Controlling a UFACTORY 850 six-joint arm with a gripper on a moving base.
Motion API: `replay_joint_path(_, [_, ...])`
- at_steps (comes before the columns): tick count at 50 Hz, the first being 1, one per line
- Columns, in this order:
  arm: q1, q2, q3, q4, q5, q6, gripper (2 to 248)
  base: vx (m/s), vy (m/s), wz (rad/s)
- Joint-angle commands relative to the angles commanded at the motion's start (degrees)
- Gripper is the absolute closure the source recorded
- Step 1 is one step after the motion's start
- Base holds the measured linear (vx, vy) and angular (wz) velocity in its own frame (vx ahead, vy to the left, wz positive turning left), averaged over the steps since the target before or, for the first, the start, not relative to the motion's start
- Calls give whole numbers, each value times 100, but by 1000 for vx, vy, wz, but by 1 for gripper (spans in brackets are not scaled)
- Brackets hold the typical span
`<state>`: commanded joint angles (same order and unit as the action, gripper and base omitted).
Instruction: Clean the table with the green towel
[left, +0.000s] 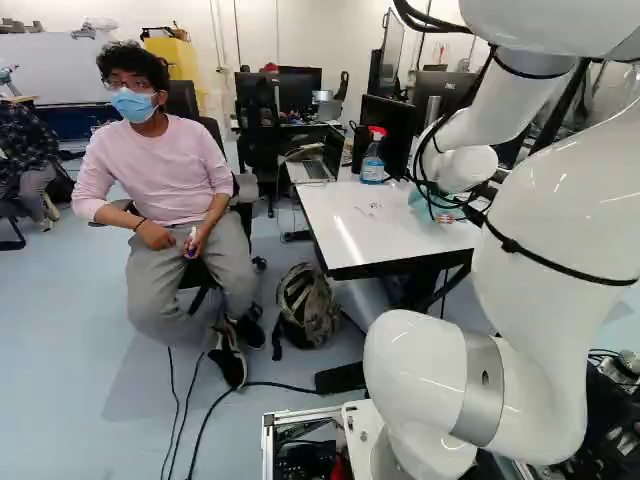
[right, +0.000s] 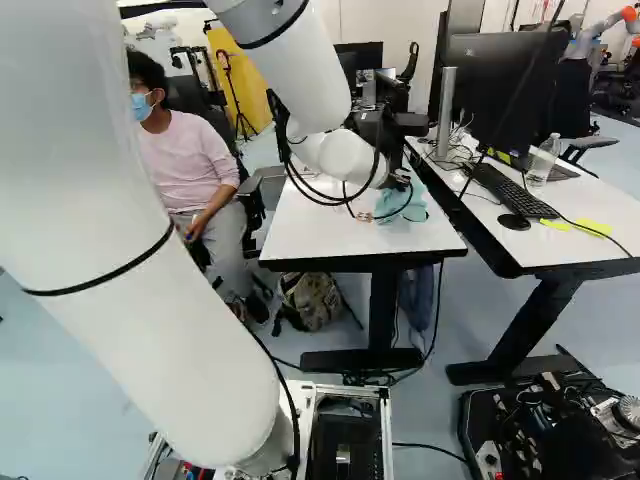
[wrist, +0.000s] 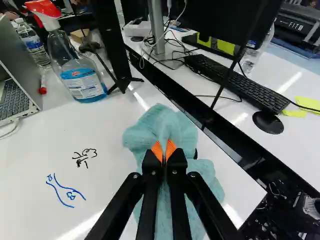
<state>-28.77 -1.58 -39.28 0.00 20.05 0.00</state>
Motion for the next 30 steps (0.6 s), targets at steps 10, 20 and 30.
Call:
replay_joint_path(10, [166, -17, -156, 0, -204, 0, 222, 0, 0, 0])
replay_joint_path(20, [313, -72, -352, 0, -432, 0, 222, 0, 0, 0])
replay_joint_path(30, [432, -294, -584, 0, -636, 0, 222, 0, 0, 0])
